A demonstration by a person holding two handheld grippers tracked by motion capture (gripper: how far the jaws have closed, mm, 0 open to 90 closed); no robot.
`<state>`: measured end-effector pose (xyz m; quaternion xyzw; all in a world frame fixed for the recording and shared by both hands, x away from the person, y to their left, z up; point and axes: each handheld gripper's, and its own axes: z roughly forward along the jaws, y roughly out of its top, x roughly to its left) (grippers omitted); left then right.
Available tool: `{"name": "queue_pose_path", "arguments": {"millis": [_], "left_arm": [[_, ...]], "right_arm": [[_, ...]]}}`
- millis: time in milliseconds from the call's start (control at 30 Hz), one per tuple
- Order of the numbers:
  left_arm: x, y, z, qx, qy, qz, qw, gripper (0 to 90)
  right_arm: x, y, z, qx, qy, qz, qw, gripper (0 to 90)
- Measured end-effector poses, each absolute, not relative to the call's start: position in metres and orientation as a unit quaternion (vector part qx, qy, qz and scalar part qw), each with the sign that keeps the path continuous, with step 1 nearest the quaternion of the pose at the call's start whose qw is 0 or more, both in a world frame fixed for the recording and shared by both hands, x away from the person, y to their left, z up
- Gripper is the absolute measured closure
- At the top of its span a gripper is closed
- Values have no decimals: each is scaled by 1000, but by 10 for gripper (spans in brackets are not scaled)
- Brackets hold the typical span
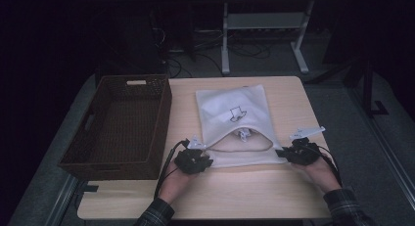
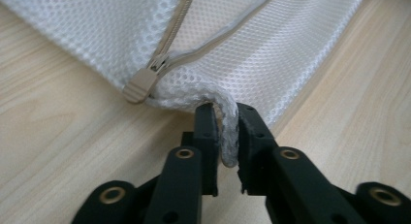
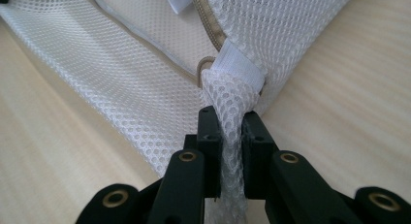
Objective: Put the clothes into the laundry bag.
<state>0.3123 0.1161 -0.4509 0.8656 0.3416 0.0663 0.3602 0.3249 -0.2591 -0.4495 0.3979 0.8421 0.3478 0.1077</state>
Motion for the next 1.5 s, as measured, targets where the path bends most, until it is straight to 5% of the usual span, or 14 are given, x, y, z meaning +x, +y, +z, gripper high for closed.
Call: {"name": "queue_pose_path", "arguments": {"millis": [167,400,600,1100,1300,1500], "left_arm": [[308,121,-437,856,346,85,373,644],[308,130,-421,850,346,98,385,495],[320,114,-415,853,318,89,405,491],[349,60,-414,866,263,98,414,506],[354,53,-422,875,252,80,407,806],[353,51,-433,891,243,58,378,878]], "right_arm": [[309,-262,-449,401,840,354,90,788],[296,-274,-438,394,840,361,88,470],[301,-281,-419,383,832,384,115,402],[339,-223,-401,304,860,397,103,479],[347,-212,-408,286,869,393,91,782],[346,-213,-420,276,882,377,65,853]]}}
